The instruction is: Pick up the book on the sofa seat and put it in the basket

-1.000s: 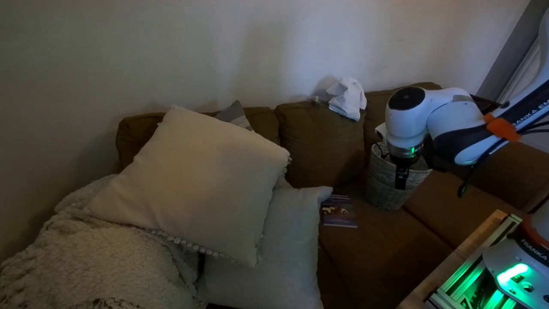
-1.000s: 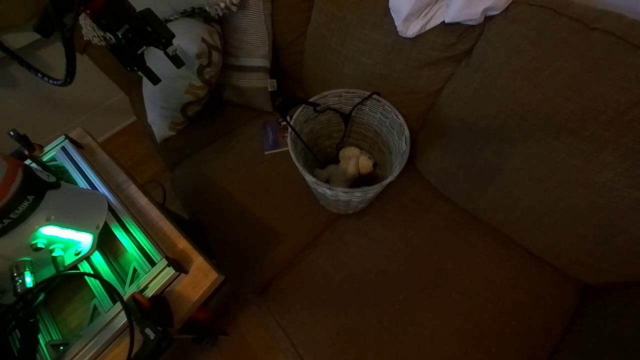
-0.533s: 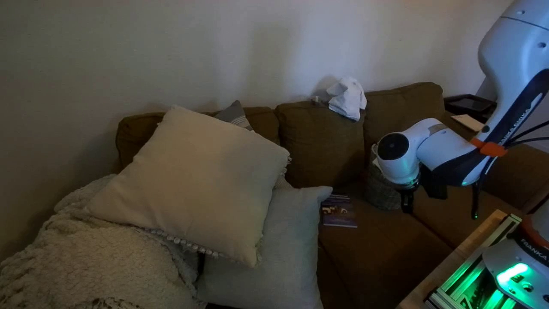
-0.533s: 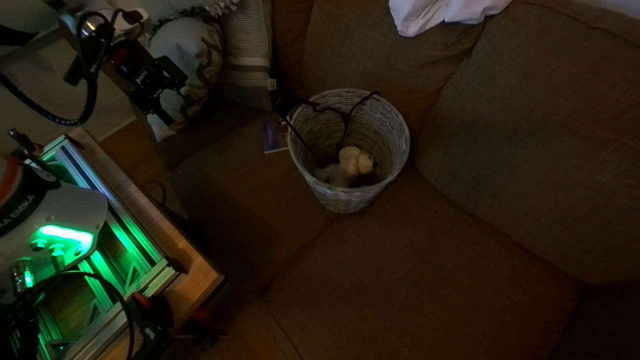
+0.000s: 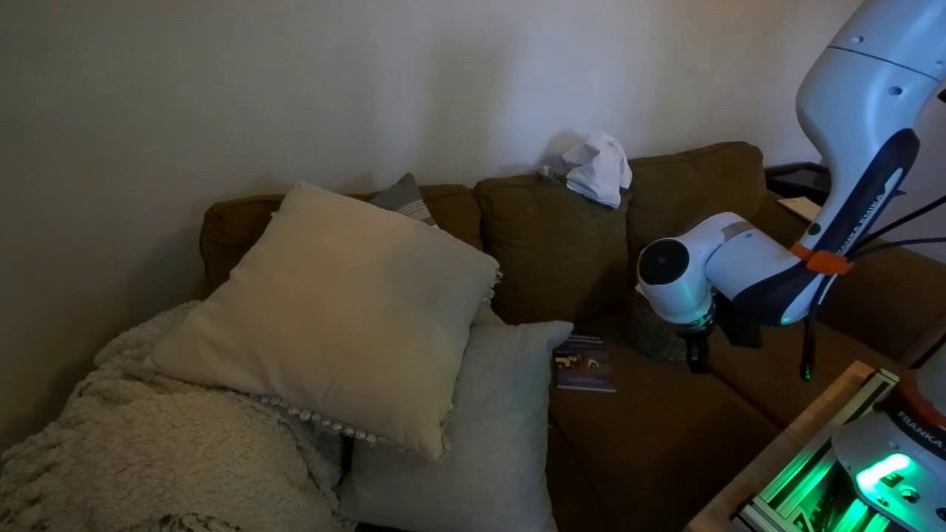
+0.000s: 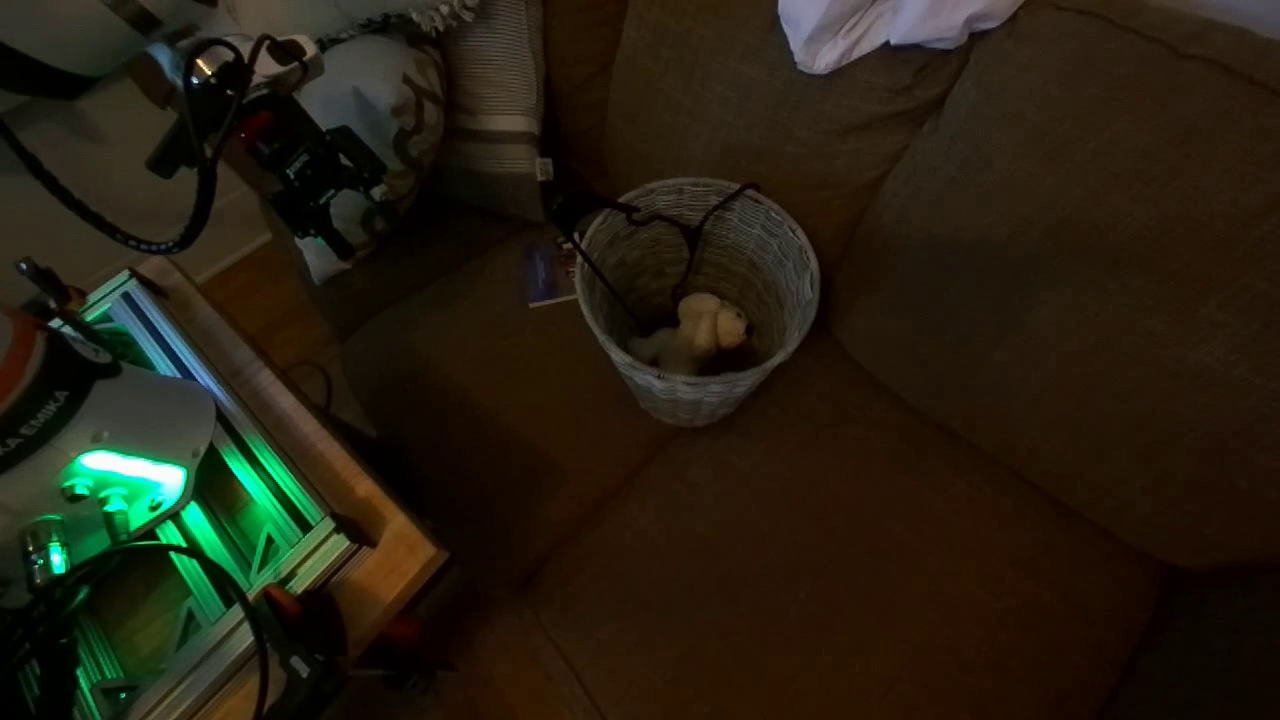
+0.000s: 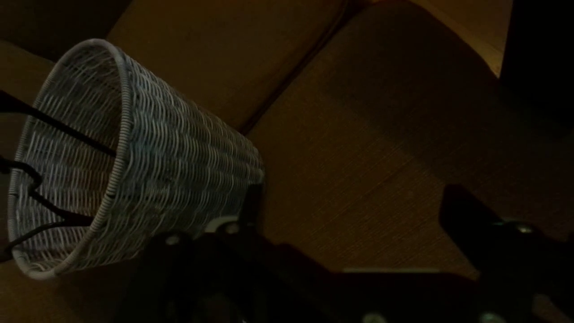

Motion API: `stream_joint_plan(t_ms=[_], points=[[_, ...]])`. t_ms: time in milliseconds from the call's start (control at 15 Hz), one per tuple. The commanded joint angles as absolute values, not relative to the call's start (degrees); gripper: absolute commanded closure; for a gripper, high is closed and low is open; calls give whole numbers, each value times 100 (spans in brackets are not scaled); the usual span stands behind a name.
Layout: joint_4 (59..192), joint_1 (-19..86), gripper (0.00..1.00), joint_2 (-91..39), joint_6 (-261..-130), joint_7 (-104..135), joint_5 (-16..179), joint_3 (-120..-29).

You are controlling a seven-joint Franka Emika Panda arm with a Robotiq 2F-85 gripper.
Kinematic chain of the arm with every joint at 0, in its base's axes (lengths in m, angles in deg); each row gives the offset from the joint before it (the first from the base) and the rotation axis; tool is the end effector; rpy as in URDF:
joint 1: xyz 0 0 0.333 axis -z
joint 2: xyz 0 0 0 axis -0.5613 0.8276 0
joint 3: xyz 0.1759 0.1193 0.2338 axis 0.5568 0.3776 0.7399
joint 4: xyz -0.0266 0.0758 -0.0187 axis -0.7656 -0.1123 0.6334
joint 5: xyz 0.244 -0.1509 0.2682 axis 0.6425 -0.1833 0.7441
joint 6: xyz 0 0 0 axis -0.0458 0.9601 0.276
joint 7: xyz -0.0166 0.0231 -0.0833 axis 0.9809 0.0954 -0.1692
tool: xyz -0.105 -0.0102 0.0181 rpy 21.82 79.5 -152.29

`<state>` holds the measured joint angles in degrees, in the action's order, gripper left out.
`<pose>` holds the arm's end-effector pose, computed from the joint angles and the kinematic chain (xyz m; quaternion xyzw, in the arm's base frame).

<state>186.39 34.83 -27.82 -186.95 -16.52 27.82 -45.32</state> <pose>0.3090 0.1269 0.1306 0.8809 0.3098 -0.1362 0.3308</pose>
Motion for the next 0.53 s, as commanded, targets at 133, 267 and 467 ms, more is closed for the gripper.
stream_joint_plan(t_ms=[133,267,467], points=[[17770,2168,0,-1711,-18913,-1653,1836,-5330],[17211,2004,0,-1044,-18932,-1488,1560,-5627],[16314,1880,0,-72,-18704,-1150,1663,-5985]])
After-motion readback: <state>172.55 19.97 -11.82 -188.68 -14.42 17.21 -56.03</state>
